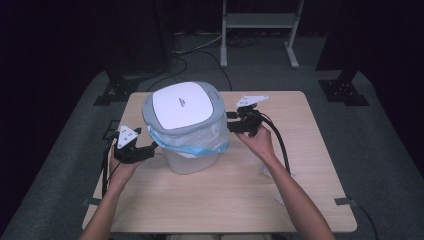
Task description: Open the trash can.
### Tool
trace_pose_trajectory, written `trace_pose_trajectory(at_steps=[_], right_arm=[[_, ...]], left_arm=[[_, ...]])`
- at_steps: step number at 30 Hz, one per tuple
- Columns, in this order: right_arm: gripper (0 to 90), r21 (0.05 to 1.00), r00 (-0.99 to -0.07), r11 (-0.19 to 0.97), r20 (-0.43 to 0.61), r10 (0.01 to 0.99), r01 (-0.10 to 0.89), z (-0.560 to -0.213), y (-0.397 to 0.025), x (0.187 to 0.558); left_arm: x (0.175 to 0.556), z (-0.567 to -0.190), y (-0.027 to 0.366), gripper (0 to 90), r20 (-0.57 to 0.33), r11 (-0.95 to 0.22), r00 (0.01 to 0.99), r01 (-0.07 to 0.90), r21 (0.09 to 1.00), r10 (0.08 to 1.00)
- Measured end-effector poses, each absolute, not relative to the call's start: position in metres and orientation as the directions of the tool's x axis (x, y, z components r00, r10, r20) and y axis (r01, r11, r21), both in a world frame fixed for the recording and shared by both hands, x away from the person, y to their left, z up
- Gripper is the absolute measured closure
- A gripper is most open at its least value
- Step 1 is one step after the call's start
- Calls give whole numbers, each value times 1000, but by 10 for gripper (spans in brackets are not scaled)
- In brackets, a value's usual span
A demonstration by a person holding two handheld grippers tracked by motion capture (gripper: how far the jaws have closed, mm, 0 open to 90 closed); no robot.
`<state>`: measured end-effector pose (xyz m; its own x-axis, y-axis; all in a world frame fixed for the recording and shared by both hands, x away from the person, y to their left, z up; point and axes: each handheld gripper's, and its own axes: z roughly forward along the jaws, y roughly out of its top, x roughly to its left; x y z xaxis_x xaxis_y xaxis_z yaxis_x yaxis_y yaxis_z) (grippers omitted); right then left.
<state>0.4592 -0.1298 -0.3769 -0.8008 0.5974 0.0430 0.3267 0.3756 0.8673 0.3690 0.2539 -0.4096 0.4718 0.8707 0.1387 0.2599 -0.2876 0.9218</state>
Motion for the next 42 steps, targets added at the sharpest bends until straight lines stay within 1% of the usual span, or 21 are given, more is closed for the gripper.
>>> trace_pose_trajectory(at_steps=[5,11,18,20,24,27,28,30,32,34,38,42], right_arm=[[485,854,-813,398,49,580,335,-378,-143,449],[485,839,-818,433,25,574,329,-378,-152,440],[482,839,-825,435,29,565,327,-379,-160,433],[481,837,-828,438,32,560,328,-379,-162,430],[464,833,-840,447,38,542,326,-381,-163,424],[437,823,-850,467,35,525,322,-381,-162,418],[426,821,-852,472,32,523,321,-381,-162,417],[398,814,-854,484,29,519,322,-380,-162,416],[393,806,-856,496,27,516,324,-381,-164,417],[392,799,-849,503,19,528,330,-382,-169,419],[388,820,-800,444,29,599,362,-381,-184,431],[386,831,-747,415,1,665,370,-377,-189,450]], left_arm=[[378,-410,246,216,123,-276,475,268,923,871],[388,-408,238,220,136,-292,473,274,916,870],[401,-407,229,233,127,-287,471,285,914,873],[405,-407,227,257,129,-289,471,283,914,872],[412,-406,222,261,120,-282,466,297,912,877],[417,-405,218,319,131,-292,464,295,910,876],[419,-405,216,321,133,-295,466,295,909,875],[422,-404,215,310,131,-300,476,298,906,869],[424,-404,213,275,128,-299,479,301,906,869],[424,-404,212,260,130,-300,478,299,906,869],[424,-405,214,220,116,-291,475,312,904,872],[423,-406,215,220,113,-287,475,312,906,873]])
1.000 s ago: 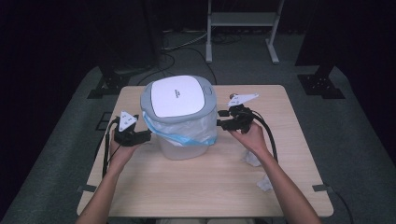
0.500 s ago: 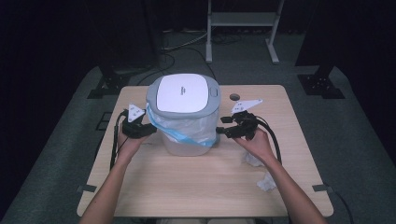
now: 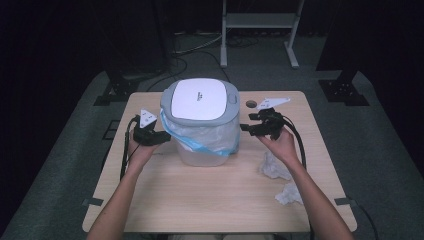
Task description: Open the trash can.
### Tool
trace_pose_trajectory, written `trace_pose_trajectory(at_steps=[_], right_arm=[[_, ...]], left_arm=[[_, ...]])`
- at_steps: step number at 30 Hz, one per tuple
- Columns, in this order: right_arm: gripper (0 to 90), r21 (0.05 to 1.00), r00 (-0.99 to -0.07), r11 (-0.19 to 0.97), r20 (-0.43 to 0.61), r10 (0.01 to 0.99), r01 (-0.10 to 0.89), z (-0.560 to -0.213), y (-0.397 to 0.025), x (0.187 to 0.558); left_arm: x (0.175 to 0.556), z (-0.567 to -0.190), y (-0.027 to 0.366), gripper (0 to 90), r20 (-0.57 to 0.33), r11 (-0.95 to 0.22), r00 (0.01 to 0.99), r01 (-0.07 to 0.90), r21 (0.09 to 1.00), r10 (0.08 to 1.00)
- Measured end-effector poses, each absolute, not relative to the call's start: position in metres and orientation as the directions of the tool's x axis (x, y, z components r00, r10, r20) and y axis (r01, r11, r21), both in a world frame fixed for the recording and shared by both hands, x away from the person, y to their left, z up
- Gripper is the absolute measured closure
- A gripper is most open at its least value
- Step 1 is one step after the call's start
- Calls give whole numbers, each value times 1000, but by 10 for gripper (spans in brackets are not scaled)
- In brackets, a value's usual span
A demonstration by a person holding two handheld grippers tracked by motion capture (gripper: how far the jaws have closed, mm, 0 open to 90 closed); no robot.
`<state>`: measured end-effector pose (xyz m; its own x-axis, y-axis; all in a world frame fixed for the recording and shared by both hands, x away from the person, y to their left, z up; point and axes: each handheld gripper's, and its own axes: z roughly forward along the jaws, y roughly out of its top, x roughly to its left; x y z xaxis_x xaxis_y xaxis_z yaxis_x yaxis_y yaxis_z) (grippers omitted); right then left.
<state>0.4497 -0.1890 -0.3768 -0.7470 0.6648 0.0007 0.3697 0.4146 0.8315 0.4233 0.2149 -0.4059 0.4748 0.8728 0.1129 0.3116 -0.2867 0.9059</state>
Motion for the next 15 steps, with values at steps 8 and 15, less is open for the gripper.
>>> trace_pose_trajectory(at_steps=[8,15], right_arm=[[368,858,-707,372,-14,707,355,-362,-180,494],[330,865,-716,357,3,698,352,-362,-168,536]], left_arm=[[410,-407,218,199,109,-282,473,312,908,874],[382,-408,218,190,141,-314,499,283,906,855]])
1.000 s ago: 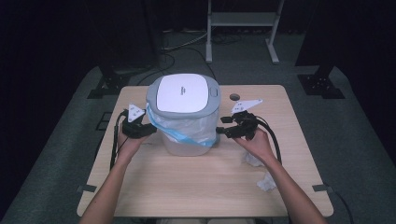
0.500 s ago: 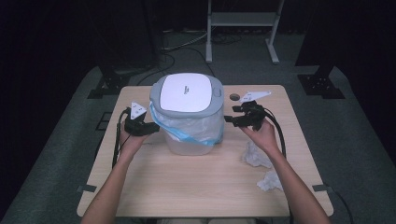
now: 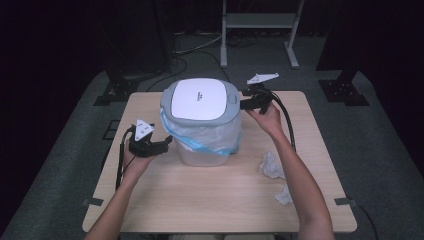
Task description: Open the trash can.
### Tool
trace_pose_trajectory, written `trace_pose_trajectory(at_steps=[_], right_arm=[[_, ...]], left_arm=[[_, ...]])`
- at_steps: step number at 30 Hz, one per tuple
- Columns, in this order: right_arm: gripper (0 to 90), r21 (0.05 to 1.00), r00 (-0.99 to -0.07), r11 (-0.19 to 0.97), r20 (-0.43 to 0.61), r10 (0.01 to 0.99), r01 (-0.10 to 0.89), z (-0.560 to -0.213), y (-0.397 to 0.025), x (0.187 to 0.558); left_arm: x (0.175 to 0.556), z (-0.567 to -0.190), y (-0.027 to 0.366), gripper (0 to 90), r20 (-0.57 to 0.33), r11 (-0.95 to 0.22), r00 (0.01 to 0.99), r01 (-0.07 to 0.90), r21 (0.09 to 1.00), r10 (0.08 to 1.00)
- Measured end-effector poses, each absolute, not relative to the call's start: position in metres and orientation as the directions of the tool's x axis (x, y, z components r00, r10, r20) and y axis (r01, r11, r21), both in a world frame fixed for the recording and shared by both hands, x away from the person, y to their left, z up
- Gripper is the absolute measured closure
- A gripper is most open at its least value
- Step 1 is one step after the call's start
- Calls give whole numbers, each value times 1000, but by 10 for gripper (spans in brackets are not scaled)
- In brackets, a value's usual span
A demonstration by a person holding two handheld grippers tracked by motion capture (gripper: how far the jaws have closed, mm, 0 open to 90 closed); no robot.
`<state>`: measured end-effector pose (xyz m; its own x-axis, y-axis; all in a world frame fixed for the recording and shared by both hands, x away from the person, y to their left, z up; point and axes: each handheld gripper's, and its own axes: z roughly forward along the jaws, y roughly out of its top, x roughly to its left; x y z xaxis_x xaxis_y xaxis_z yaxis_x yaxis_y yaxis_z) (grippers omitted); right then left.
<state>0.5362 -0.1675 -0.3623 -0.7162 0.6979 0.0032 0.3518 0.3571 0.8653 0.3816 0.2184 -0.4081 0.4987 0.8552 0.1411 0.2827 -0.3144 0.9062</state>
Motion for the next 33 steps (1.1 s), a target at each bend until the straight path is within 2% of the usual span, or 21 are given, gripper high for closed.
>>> trace_pose_trajectory(at_steps=[11,13,17,22,25,33], right_arm=[[288,880,-772,366,0,636,301,-359,-151,570],[331,885,-787,372,-9,617,282,-357,-146,571],[322,886,-797,361,17,603,292,-357,-144,575],[417,892,-835,371,12,550,257,-358,-145,572],[443,892,-860,386,6,510,236,-358,-146,566],[467,883,-904,425,-3,428,198,-357,-145,548]], left_arm=[[356,-406,206,177,191,-387,556,260,885,809],[354,-406,204,169,201,-401,563,256,880,802],[352,-406,202,169,209,-410,575,245,879,791],[354,-406,205,169,213,-414,559,260,873,801],[354,-406,207,160,211,-410,552,266,873,807],[349,-406,218,160,233,-420,537,255,871,811]])
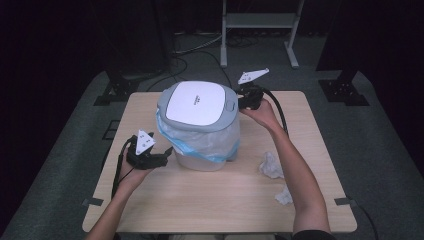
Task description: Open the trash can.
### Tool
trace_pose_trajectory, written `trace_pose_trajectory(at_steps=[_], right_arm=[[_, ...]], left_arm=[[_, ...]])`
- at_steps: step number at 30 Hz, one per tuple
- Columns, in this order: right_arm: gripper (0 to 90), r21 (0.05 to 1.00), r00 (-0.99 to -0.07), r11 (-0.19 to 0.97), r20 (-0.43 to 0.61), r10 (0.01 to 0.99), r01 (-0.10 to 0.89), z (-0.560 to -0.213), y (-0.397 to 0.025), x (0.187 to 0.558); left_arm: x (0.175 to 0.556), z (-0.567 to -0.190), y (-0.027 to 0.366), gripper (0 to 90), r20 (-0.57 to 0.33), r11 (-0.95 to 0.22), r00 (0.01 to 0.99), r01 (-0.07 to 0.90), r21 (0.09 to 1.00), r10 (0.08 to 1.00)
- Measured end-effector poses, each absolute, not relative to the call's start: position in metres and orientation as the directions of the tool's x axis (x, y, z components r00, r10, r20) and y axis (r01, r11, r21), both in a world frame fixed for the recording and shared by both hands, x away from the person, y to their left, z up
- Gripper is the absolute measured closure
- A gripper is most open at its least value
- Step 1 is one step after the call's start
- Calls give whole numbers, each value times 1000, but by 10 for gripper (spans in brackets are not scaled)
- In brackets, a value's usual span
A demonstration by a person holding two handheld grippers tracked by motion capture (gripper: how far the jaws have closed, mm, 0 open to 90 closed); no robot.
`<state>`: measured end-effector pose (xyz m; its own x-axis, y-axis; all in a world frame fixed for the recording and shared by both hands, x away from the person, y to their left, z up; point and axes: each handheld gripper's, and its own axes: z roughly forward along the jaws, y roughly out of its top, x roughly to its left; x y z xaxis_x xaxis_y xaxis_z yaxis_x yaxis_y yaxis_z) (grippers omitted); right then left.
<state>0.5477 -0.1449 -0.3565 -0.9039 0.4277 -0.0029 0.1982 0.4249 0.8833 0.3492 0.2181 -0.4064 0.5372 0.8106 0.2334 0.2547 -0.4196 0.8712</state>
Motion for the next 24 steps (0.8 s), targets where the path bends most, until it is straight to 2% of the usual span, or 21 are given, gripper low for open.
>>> trace_pose_trajectory(at_steps=[7,18,24], right_arm=[[524,865,-913,470,-33,407,179,-353,-145,527],[522,852,-933,500,-40,357,154,-352,-152,494],[509,827,-928,538,-56,368,164,-351,-161,474]], left_arm=[[349,-407,226,160,227,-407,525,255,877,820],[356,-407,236,161,216,-393,515,265,881,830],[365,-407,228,172,216,-396,523,261,880,825]])
